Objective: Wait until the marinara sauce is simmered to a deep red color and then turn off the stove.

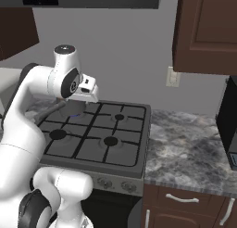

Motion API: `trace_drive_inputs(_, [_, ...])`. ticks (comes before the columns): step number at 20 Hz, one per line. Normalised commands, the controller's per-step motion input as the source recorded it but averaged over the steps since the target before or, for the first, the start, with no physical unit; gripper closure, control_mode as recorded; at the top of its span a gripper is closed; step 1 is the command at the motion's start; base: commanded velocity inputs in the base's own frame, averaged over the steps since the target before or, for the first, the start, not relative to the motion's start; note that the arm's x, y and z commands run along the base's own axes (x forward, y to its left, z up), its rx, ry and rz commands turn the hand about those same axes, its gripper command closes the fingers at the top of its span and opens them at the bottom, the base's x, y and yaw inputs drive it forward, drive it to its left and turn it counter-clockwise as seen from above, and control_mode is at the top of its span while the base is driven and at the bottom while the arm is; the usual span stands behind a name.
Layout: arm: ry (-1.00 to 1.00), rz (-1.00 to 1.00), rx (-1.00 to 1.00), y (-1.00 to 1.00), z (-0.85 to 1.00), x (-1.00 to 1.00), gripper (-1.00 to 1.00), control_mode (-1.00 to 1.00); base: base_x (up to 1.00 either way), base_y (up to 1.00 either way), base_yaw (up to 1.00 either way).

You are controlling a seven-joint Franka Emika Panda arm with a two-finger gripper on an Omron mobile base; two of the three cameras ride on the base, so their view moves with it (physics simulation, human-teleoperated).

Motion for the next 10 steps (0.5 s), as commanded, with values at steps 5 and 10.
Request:
trace_drive_inputs(5, [0.0,0.0,0.0,0.0,0.0,0.0,-1.0,-1.0,0.0,0.0,0.0])
trace_drive_inputs(10, [0.0,0.0,0.0,0.0,0.0,0.0,-1.0,-1.0,0.0,0.0,0.0])
